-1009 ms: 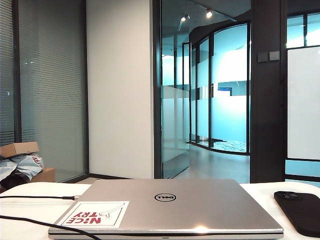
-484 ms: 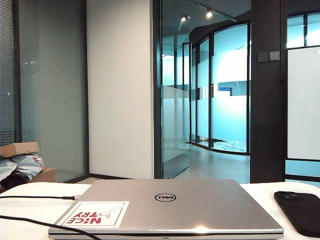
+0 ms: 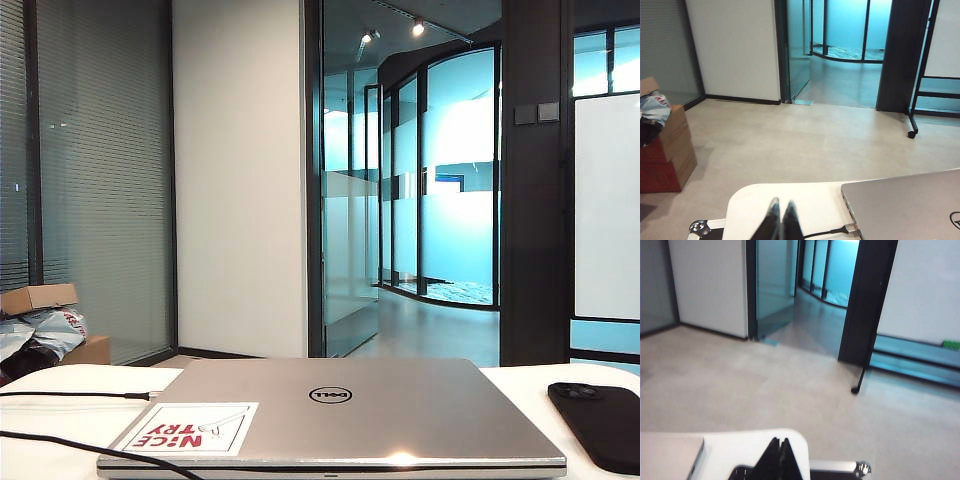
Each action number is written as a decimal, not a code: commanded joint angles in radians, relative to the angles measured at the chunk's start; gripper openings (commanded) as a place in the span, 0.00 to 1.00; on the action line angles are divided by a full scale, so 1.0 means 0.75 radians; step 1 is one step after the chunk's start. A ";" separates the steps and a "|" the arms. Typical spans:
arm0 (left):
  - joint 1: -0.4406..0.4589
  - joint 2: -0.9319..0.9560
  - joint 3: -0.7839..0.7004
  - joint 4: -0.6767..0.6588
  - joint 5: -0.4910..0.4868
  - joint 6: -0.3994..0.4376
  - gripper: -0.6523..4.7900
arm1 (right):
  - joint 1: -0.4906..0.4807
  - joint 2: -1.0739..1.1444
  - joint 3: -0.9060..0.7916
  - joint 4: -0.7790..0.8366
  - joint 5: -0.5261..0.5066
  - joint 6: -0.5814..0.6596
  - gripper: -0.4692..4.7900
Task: Pick up the charging cable and the phone, plug the charging cable into the charging port on the phone, and finally place them back on the table.
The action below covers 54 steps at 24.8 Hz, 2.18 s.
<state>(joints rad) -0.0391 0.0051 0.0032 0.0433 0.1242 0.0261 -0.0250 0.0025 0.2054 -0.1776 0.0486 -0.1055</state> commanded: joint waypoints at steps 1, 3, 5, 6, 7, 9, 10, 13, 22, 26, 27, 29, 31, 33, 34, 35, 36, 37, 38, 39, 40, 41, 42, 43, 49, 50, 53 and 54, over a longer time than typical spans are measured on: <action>0.001 0.001 -0.001 0.023 0.004 0.001 0.11 | 0.001 -0.004 -0.041 0.054 -0.003 0.001 0.08; 0.001 0.001 -0.001 0.024 0.004 0.001 0.11 | 0.001 -0.004 -0.113 0.148 -0.004 0.001 0.08; 0.001 0.001 -0.001 0.024 0.005 0.001 0.11 | 0.001 -0.004 -0.175 0.268 -0.003 0.001 0.08; 0.001 0.001 -0.001 0.024 0.004 0.001 0.11 | 0.001 -0.004 -0.195 0.314 -0.003 0.002 0.08; 0.001 0.001 -0.001 0.024 0.004 0.001 0.11 | 0.001 -0.004 -0.215 0.359 -0.001 0.002 0.08; 0.001 0.001 -0.001 0.024 0.004 0.001 0.11 | 0.001 -0.004 -0.253 0.449 0.003 0.027 0.08; 0.001 0.001 -0.001 0.024 0.004 0.001 0.11 | 0.002 -0.004 -0.267 0.476 0.002 0.055 0.08; 0.001 0.001 -0.001 0.024 0.004 0.001 0.11 | 0.046 -0.004 -0.269 0.451 0.009 0.111 0.08; 0.001 0.001 -0.001 0.024 0.004 0.001 0.11 | 0.153 -0.004 -0.269 0.431 0.077 0.176 0.08; 0.001 0.001 -0.001 0.024 0.004 0.001 0.11 | 0.089 -0.004 -0.269 0.422 0.029 0.176 0.08; 0.001 0.001 -0.001 0.024 0.004 0.001 0.11 | 0.073 -0.004 -0.269 0.418 0.025 0.176 0.08; 0.001 0.001 -0.001 0.024 0.004 0.001 0.11 | 0.044 -0.004 -0.269 0.415 0.025 0.176 0.08; 0.001 0.001 -0.001 0.024 0.004 0.001 0.11 | 0.038 -0.004 -0.269 0.409 0.025 0.175 0.08; 0.001 0.001 -0.001 0.024 0.004 0.001 0.11 | 0.036 -0.004 -0.269 0.390 -0.007 0.176 0.08; 0.001 0.001 -0.001 0.024 0.005 0.001 0.11 | 0.035 -0.004 -0.269 0.380 -0.010 0.175 0.08; 0.001 0.001 -0.001 0.024 0.004 0.001 0.11 | 0.033 -0.004 -0.269 0.377 -0.012 0.175 0.08; 0.001 0.001 -0.001 0.024 0.004 0.001 0.11 | 0.025 -0.004 -0.269 0.378 -0.026 0.175 0.08; 0.001 0.001 -0.001 0.024 0.004 0.001 0.11 | 0.016 -0.004 -0.269 0.381 -0.037 0.175 0.08; 0.001 0.001 -0.001 0.024 0.005 0.001 0.11 | 0.003 -0.004 -0.269 0.383 -0.037 0.175 0.08; 0.001 0.001 -0.001 0.024 0.004 0.001 0.11 | -0.008 -0.004 -0.269 0.382 -0.037 0.175 0.08; 0.001 0.001 -0.001 0.024 0.005 0.001 0.11 | -0.018 -0.004 -0.269 0.382 -0.034 0.175 0.08; 0.001 0.001 -0.001 0.024 0.004 0.001 0.11 | -0.026 -0.004 -0.269 0.382 -0.034 0.175 0.08; 0.001 0.001 -0.001 0.024 0.005 0.001 0.11 | -0.031 -0.004 -0.269 0.382 -0.034 0.175 0.08; 0.001 0.001 -0.001 0.024 0.004 0.001 0.11 | -0.033 -0.004 -0.269 0.383 -0.032 0.174 0.08; 0.001 0.001 -0.001 0.024 0.005 0.001 0.11 | -0.039 -0.004 -0.269 0.381 -0.028 0.134 0.08; 0.001 0.001 -0.001 0.024 0.004 0.001 0.11 | -0.039 -0.004 -0.269 0.381 -0.028 0.134 0.08; 0.001 0.001 -0.001 0.024 0.004 0.001 0.11 | -0.039 -0.004 -0.269 0.382 -0.031 0.135 0.08; 0.001 0.001 -0.001 0.024 0.004 0.001 0.11 | -0.039 -0.004 -0.269 0.381 -0.033 0.135 0.08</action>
<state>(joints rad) -0.0387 0.0048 0.0032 0.0479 0.1238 0.0261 -0.0544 0.0013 0.0074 0.0898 0.0242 -0.0010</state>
